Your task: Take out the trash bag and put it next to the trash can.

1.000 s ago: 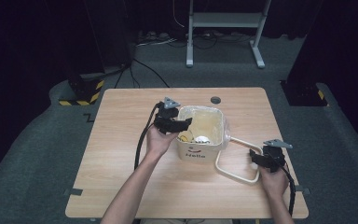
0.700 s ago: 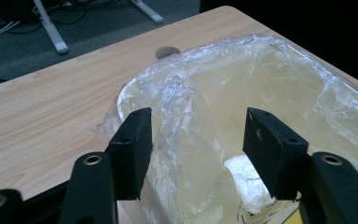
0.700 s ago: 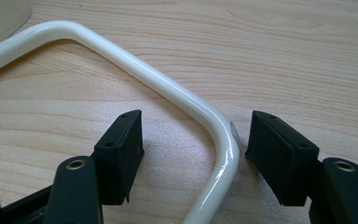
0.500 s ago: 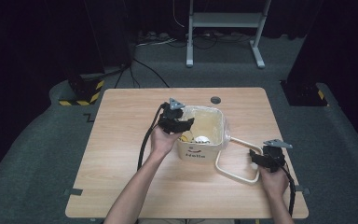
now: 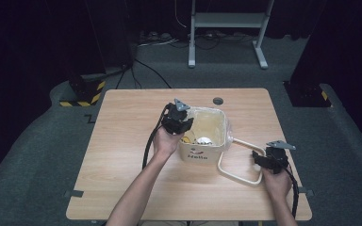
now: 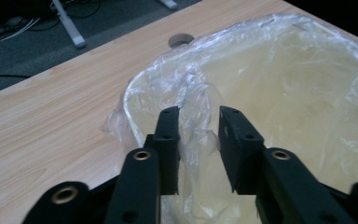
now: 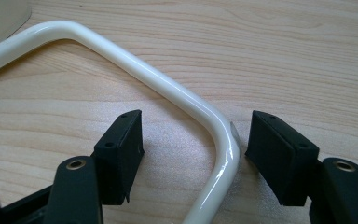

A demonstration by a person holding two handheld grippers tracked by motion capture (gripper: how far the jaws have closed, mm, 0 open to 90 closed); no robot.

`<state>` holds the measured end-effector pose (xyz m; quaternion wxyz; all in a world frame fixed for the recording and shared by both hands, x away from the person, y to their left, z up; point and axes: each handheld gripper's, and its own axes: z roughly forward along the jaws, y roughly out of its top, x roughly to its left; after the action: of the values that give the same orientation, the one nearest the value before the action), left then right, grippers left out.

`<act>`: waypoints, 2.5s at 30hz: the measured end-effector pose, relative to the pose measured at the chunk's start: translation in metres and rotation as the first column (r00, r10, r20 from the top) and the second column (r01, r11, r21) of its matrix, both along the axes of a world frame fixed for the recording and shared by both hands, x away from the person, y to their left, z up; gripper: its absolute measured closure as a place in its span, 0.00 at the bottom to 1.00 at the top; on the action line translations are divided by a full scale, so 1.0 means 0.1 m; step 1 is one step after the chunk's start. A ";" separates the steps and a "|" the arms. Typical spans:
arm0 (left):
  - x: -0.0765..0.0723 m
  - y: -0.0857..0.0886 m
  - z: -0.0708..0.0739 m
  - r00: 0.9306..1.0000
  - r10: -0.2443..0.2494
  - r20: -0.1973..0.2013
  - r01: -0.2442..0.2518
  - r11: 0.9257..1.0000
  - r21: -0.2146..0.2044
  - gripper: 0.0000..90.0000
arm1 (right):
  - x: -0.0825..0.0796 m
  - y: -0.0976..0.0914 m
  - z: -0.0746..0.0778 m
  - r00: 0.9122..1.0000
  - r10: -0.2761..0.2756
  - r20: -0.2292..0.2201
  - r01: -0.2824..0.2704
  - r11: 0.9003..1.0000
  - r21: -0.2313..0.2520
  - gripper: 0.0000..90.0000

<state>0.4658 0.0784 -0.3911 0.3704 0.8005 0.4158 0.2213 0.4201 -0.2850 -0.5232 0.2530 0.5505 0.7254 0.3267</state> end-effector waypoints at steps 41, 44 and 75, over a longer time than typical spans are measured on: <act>-0.01 0.05 0.12 0.993 -0.100 -0.056 0.087 0.978 -0.192 0.99 | -0.06 0.17 0.47 0.995 0.099 0.008 -0.099 0.993 0.066 0.47; -0.02 0.05 0.12 0.993 -0.104 -0.057 0.091 0.977 -0.194 0.99 | -0.05 0.22 0.54 0.992 0.123 0.016 -0.124 0.988 0.091 0.49; 0.00 0.10 0.05 0.992 -0.102 -0.079 0.081 0.970 -0.228 0.99 | 0.15 1.04 1.45 0.941 0.329 0.082 -0.338 0.932 0.133 0.65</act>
<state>0.4659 0.0887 -0.3861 0.4493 0.7810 0.4171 0.1191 0.4348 -0.1812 -0.3781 0.1742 0.4265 0.7749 0.4328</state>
